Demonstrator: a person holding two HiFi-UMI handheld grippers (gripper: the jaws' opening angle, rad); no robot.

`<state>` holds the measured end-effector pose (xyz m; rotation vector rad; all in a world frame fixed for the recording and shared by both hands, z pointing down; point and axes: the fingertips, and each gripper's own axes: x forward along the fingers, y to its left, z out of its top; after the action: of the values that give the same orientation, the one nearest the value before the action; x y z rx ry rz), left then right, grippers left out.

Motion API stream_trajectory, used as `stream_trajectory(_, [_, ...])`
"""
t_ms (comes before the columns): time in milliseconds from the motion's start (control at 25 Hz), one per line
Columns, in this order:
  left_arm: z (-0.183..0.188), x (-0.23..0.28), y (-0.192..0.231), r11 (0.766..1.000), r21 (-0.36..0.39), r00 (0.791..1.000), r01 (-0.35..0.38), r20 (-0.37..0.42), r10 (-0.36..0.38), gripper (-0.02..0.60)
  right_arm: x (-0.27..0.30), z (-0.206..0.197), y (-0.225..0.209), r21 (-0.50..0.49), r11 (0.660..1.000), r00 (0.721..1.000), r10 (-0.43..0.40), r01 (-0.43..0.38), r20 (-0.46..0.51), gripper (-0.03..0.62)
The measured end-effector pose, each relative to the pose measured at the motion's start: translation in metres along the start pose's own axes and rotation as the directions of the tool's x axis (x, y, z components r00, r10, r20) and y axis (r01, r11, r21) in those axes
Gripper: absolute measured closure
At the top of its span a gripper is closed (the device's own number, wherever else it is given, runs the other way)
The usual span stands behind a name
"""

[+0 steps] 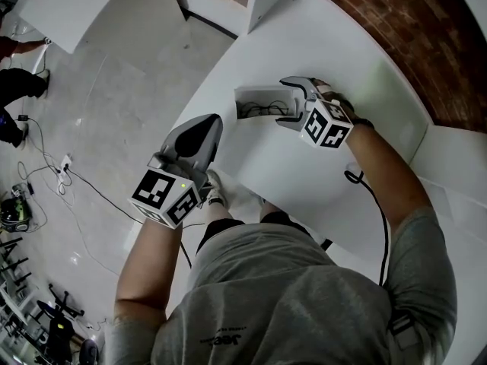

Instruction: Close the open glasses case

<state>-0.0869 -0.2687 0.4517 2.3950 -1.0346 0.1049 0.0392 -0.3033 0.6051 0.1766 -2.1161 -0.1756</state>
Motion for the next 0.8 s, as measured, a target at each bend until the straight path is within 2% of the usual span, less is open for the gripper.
stream_trajectory(200, [-0.009, 0.002, 0.005, 1.0, -0.005, 1.0, 0.005, -0.014, -0.005, 0.584, 0.015, -0.008, 0.005, -0.025, 0.999, 0.999, 0.034, -0.035, -0.027, 0.172])
stream_trajectory(440, [-0.014, -0.001, 0.01, 1.0, -0.024, 1.0, -0.005, -0.014, 0.005, 0.584, 0.02, -0.01, 0.005, 0.025, 0.996, 0.996, 0.083, -0.083, -0.015, 0.164])
stream_trajectory(640, [-0.014, -0.003, 0.01, 1.0, -0.025, 1.0, -0.006, -0.011, 0.006, 0.584, 0.02, -0.01, 0.008, 0.024, 0.994, 0.994, 0.107, -0.106, -0.026, 0.197])
stream_trajectory(800, [-0.013, -0.004, 0.01, 1.0, -0.029, 1.0, -0.011, -0.008, 0.011, 0.584, 0.019, -0.009, 0.01, 0.02, 0.995, 0.995, 0.093, -0.093, -0.03, 0.21])
